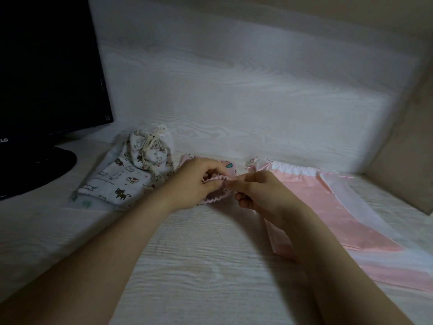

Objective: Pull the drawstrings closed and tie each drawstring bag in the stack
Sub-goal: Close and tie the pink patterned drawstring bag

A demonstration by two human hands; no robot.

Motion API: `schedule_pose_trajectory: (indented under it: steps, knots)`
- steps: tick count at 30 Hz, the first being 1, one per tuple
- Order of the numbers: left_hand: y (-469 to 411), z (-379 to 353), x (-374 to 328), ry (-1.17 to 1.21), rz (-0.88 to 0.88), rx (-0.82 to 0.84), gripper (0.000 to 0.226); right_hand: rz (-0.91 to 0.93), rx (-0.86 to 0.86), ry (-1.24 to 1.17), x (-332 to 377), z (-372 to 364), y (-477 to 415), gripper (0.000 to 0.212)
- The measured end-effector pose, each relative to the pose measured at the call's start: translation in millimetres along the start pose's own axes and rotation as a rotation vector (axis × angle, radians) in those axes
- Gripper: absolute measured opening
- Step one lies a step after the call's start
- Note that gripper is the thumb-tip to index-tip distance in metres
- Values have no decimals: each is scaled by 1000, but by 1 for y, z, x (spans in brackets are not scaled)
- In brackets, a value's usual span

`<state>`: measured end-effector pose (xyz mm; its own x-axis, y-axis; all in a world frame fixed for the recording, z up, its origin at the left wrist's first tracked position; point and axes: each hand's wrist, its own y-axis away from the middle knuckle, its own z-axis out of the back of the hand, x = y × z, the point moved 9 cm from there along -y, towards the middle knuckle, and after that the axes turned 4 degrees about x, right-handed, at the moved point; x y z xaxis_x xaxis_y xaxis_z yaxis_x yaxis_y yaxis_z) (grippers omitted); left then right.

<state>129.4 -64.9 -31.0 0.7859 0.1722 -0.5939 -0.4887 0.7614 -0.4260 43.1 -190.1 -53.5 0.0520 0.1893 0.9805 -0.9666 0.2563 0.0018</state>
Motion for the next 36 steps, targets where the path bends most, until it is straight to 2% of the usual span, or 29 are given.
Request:
schedule_pose_trajectory:
  steps: [5,8,13,18,23,33,36]
  knots:
    - [-2,4,-4,-41,-18,-24,14,58,-35,118,4,4,-2,16]
    - [0,2,-3,-42,-6,-18,16,81,-45,160,6,2,-3,16]
    - [2,6,-2,51,0,-69,32,144,-104,52,11,4,-1,11]
    - [3,9,-15,48,-52,-95,36,180,-112,43,15,6,2,10]
    - [4,7,-20,-25,-98,-73,33,180,-138,93,12,10,-3,10]
    - [1,8,-21,-54,-128,-92,14,247,-167,238,18,10,-4,6]
    - [3,3,-14,-76,-74,-79,16,214,-150,146,16,10,-1,10]
